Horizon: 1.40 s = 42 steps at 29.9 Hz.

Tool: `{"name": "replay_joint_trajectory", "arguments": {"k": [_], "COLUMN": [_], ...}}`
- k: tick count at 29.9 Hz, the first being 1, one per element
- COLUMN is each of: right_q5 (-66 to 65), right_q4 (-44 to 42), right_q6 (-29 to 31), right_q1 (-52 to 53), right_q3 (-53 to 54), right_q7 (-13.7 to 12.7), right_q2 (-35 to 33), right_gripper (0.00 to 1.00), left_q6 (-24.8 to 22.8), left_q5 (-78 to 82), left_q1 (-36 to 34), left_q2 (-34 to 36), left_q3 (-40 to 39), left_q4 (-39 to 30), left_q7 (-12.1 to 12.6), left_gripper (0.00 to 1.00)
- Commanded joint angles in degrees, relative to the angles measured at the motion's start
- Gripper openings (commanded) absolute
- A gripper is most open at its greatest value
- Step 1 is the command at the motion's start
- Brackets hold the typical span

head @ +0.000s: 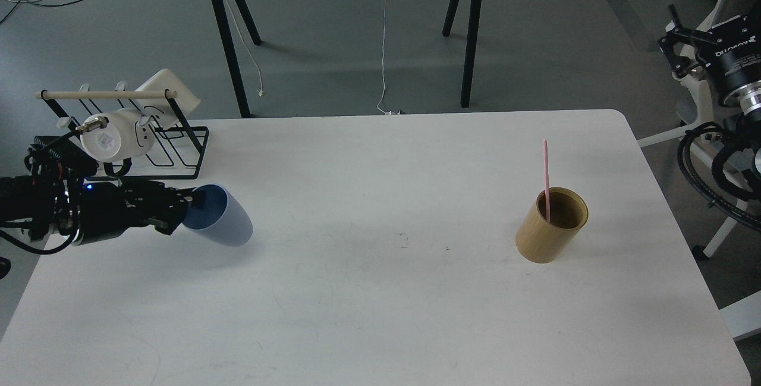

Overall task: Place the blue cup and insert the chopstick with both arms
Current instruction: 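Carry the blue cup toward the table center and set it down, then release the blue cup and retract the left arm to rest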

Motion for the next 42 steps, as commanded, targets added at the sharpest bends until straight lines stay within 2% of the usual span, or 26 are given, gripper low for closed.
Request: {"name": "replay_joint_trajectory", "arguments": {"k": [1,4,6,9,15,23,32,39,41,42], "right_q5": [-0.05,-0.05,-0.05,0.03,0.03,0.03,0.03,0.03,0.03,0.03], "right_q4": [0.12,0.21,0.3,0.3,0.38,0.47,0.47,0.47,0.47,0.47], "right_q6": [0.0,0.0,0.0,0.0,0.0,0.0,0.0,0.0,0.0,0.0], "right_q1": [0.31,0.75,0.84,0.93,0.93,0.4,0.23,0.23,0.14,0.14], "right_q3": [-0.09,-0.18,-0.18,-0.18,-0.09,-0.09,-0.27,-0.35,-0.27,-0.27], "right_q7": [-0.01,-0.01,-0.01,-0.01,-0.01,-0.01,-0.01,-0.01,-0.1,-0.1], "right_q2": [-0.17,-1.75,-2.72,-4.04,-6.41,-7.2,-7.47,-7.47,-7.56,-7.64], "right_gripper": [0.99,0.99,0.99,0.99,0.99,0.99,0.99,0.99,0.99,0.99], "left_q6": [-9.72,-17.97,-17.97,-17.97,-17.97,-17.97,-17.97,-17.97,-17.97,-17.97], "left_q5": [0.0,0.08,1.3,9.02,19.32,20.93,20.93,20.93,20.93,20.93], "left_q1": [-10.49,-17.1,-19.39,-19.84,-17.3,-11.76,-8.68,-8.15,-8.15,-8.15], "left_q2": [-3.63,-10.14,-14.88,-22.17,-33.61,-40.91,-41.44,-42.06,-41.8,-41.62], "left_q3": [0.06,0.41,0.5,0.59,3.4,4.2,3.49,2.96,2.96,2.79], "left_q4": [-4.34,-3.99,-3.73,-3.64,-2.77,5.05,7.43,7.34,7.34,7.26], "left_q7": [0.76,1.2,2.6,6.11,6.65,6.83,7.0,7.09,7.0,6.83], "left_gripper": [0.03,0.03,0.03,0.03,0.04,0.06,0.08,0.25,0.39,0.53]}}
